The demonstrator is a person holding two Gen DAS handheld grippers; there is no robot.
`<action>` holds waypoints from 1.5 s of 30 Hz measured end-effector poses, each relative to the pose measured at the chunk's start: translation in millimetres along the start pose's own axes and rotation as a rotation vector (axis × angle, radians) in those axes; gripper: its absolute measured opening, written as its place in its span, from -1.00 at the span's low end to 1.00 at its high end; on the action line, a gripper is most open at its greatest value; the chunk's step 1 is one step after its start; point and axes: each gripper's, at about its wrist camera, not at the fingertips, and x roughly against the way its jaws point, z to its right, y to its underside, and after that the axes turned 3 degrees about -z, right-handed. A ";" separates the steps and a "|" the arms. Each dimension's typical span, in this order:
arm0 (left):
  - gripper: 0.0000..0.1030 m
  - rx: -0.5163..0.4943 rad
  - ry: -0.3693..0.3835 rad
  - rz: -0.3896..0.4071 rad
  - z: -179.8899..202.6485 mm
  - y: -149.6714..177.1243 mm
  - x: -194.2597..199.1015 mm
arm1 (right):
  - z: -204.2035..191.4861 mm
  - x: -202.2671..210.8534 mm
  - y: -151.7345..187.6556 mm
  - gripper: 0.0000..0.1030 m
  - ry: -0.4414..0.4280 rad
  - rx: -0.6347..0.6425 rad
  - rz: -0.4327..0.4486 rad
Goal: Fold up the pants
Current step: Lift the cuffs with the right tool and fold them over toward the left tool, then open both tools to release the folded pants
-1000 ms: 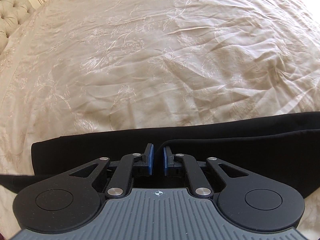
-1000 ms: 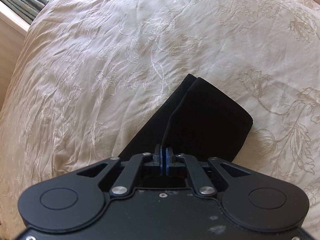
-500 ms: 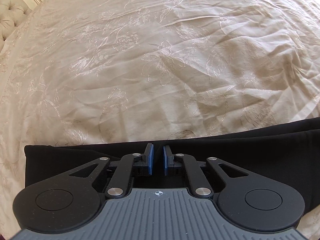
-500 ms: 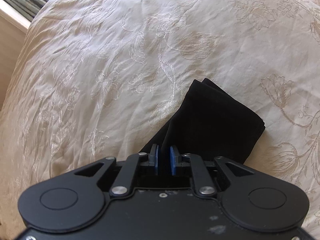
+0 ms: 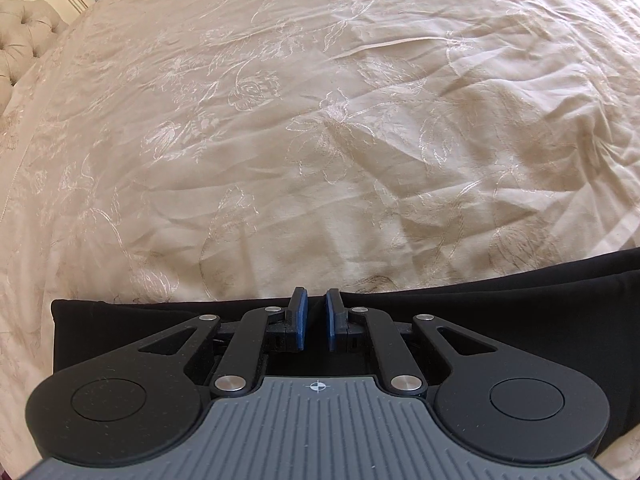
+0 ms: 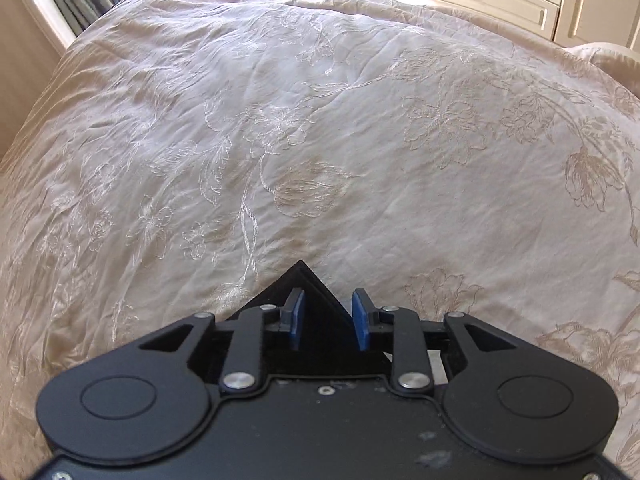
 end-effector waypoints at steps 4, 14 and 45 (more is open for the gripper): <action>-0.81 -0.021 -0.030 0.020 -0.2 -3.8 1.2 | -1.3 -2.0 -5.7 -0.43 -0.042 0.063 -0.007; -0.79 -0.102 0.107 0.028 -14.9 18.7 10.8 | -20.8 -0.1 1.7 -0.80 -0.060 0.164 -0.017; -0.78 0.124 0.197 -0.184 11.9 96.1 46.2 | -244.5 -16.7 133.6 -0.49 -0.509 1.261 -0.267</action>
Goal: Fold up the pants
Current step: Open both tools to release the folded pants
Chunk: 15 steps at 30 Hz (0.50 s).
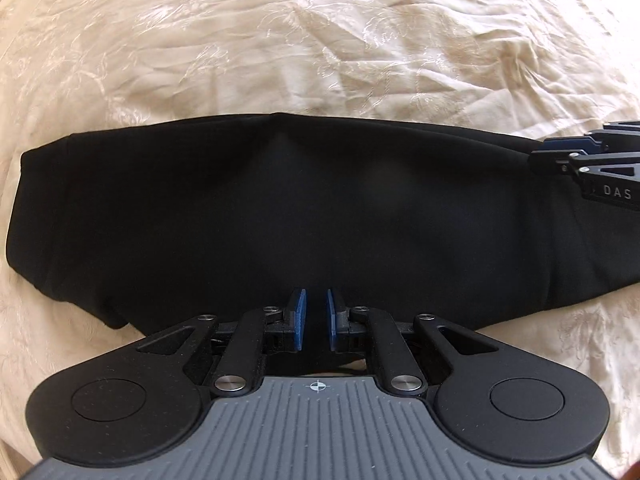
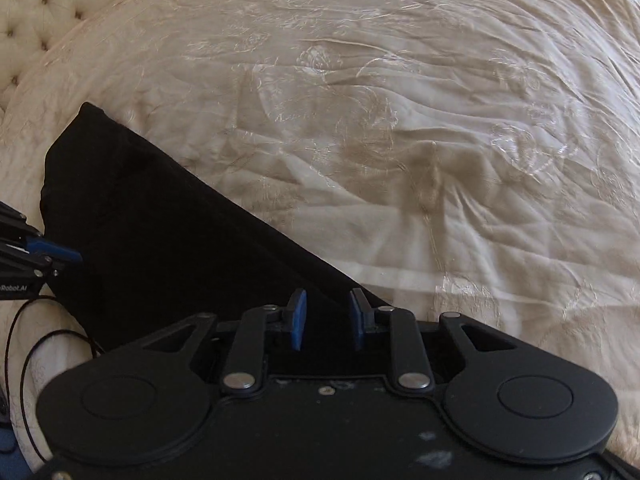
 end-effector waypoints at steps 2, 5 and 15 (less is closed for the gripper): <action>-0.78 0.023 -0.011 -0.005 -3.0 7.1 0.8 | 2.6 -5.9 -4.8 -0.46 -0.032 0.026 -0.028; -0.78 0.061 -0.021 -0.014 -10.7 15.2 2.2 | 3.7 -14.6 -8.6 -0.40 -0.059 0.075 -0.068; -0.78 0.154 -0.056 -0.001 -22.2 31.3 12.7 | -15.0 -4.8 -10.5 -0.95 -0.057 0.192 -0.052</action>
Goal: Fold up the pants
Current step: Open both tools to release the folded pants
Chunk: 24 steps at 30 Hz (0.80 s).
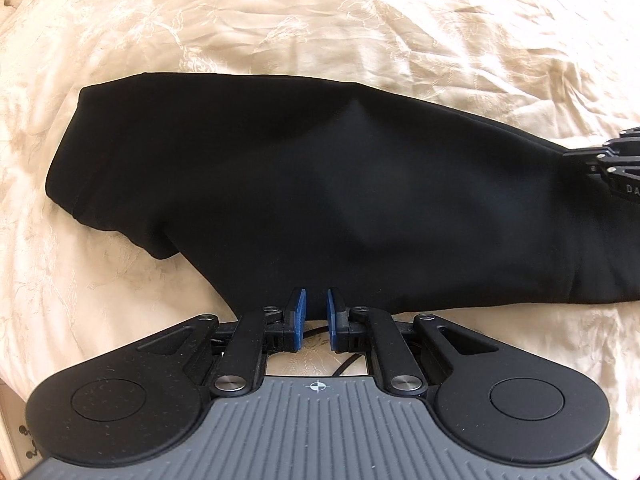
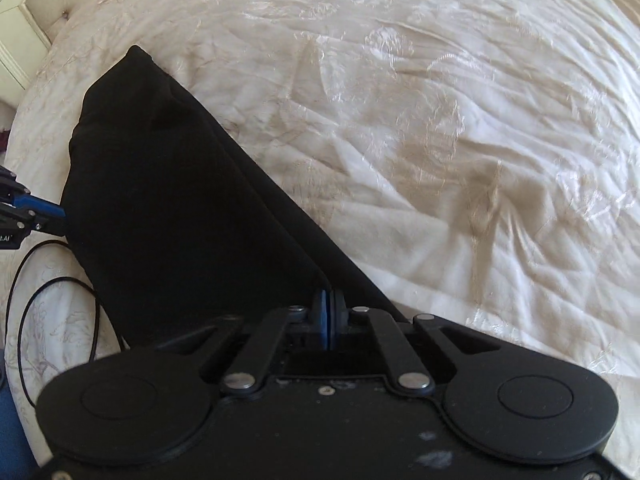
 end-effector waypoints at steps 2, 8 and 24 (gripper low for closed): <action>-0.78 0.013 -0.003 0.005 -0.6 3.1 1.6 | 2.0 9.0 -1.2 -0.95 0.020 -0.031 0.035; -0.78 0.014 -0.023 0.015 1.8 12.6 6.3 | 8.6 -8.7 -1.5 -0.96 0.063 -0.090 0.014; -0.78 0.174 -0.151 0.056 -67.9 39.3 30.6 | -50.3 60.2 17.7 -0.63 -0.002 -0.281 0.252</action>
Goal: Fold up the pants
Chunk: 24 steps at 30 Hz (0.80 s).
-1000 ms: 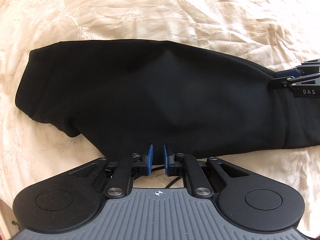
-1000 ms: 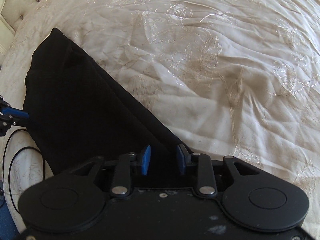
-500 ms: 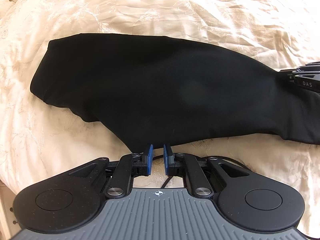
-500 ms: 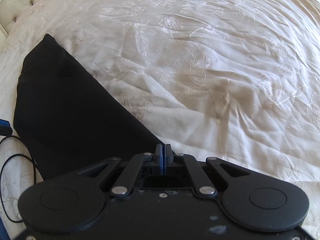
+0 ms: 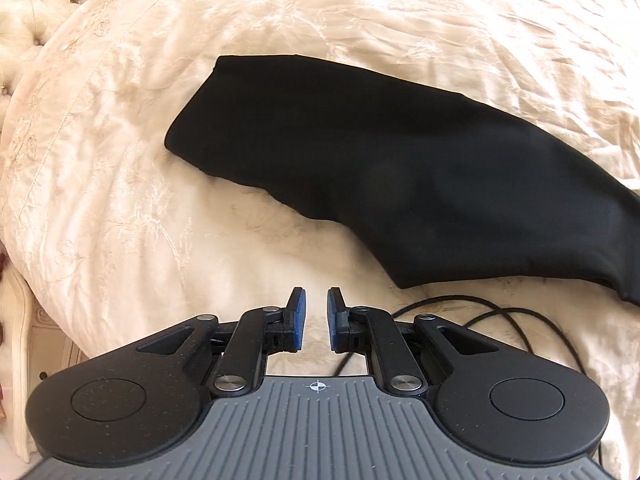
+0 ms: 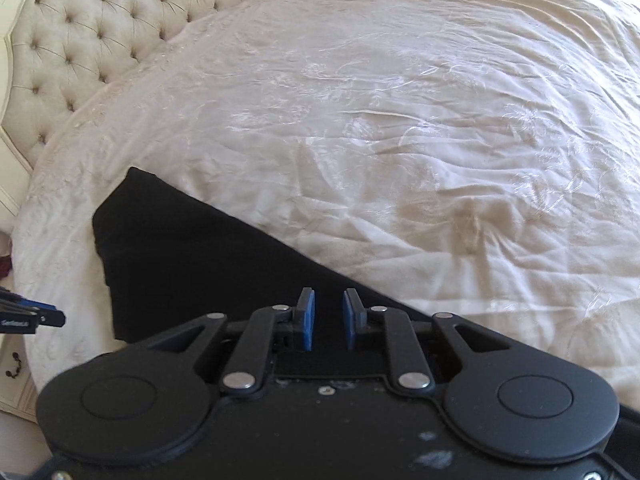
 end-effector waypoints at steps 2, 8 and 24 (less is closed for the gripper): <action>-0.78 -0.022 0.003 0.001 -10.7 -4.4 -6.3 | -23.2 3.3 9.7 -0.62 -0.033 -0.018 -0.009; -0.78 -0.130 0.033 0.021 -38.4 -35.6 -33.4 | -101.3 -12.0 32.1 -0.60 -0.075 -0.061 -0.048; -0.77 -0.444 0.095 0.091 -55.5 -123.6 -123.0 | -220.6 -86.0 57.9 -0.47 0.088 -0.284 -0.143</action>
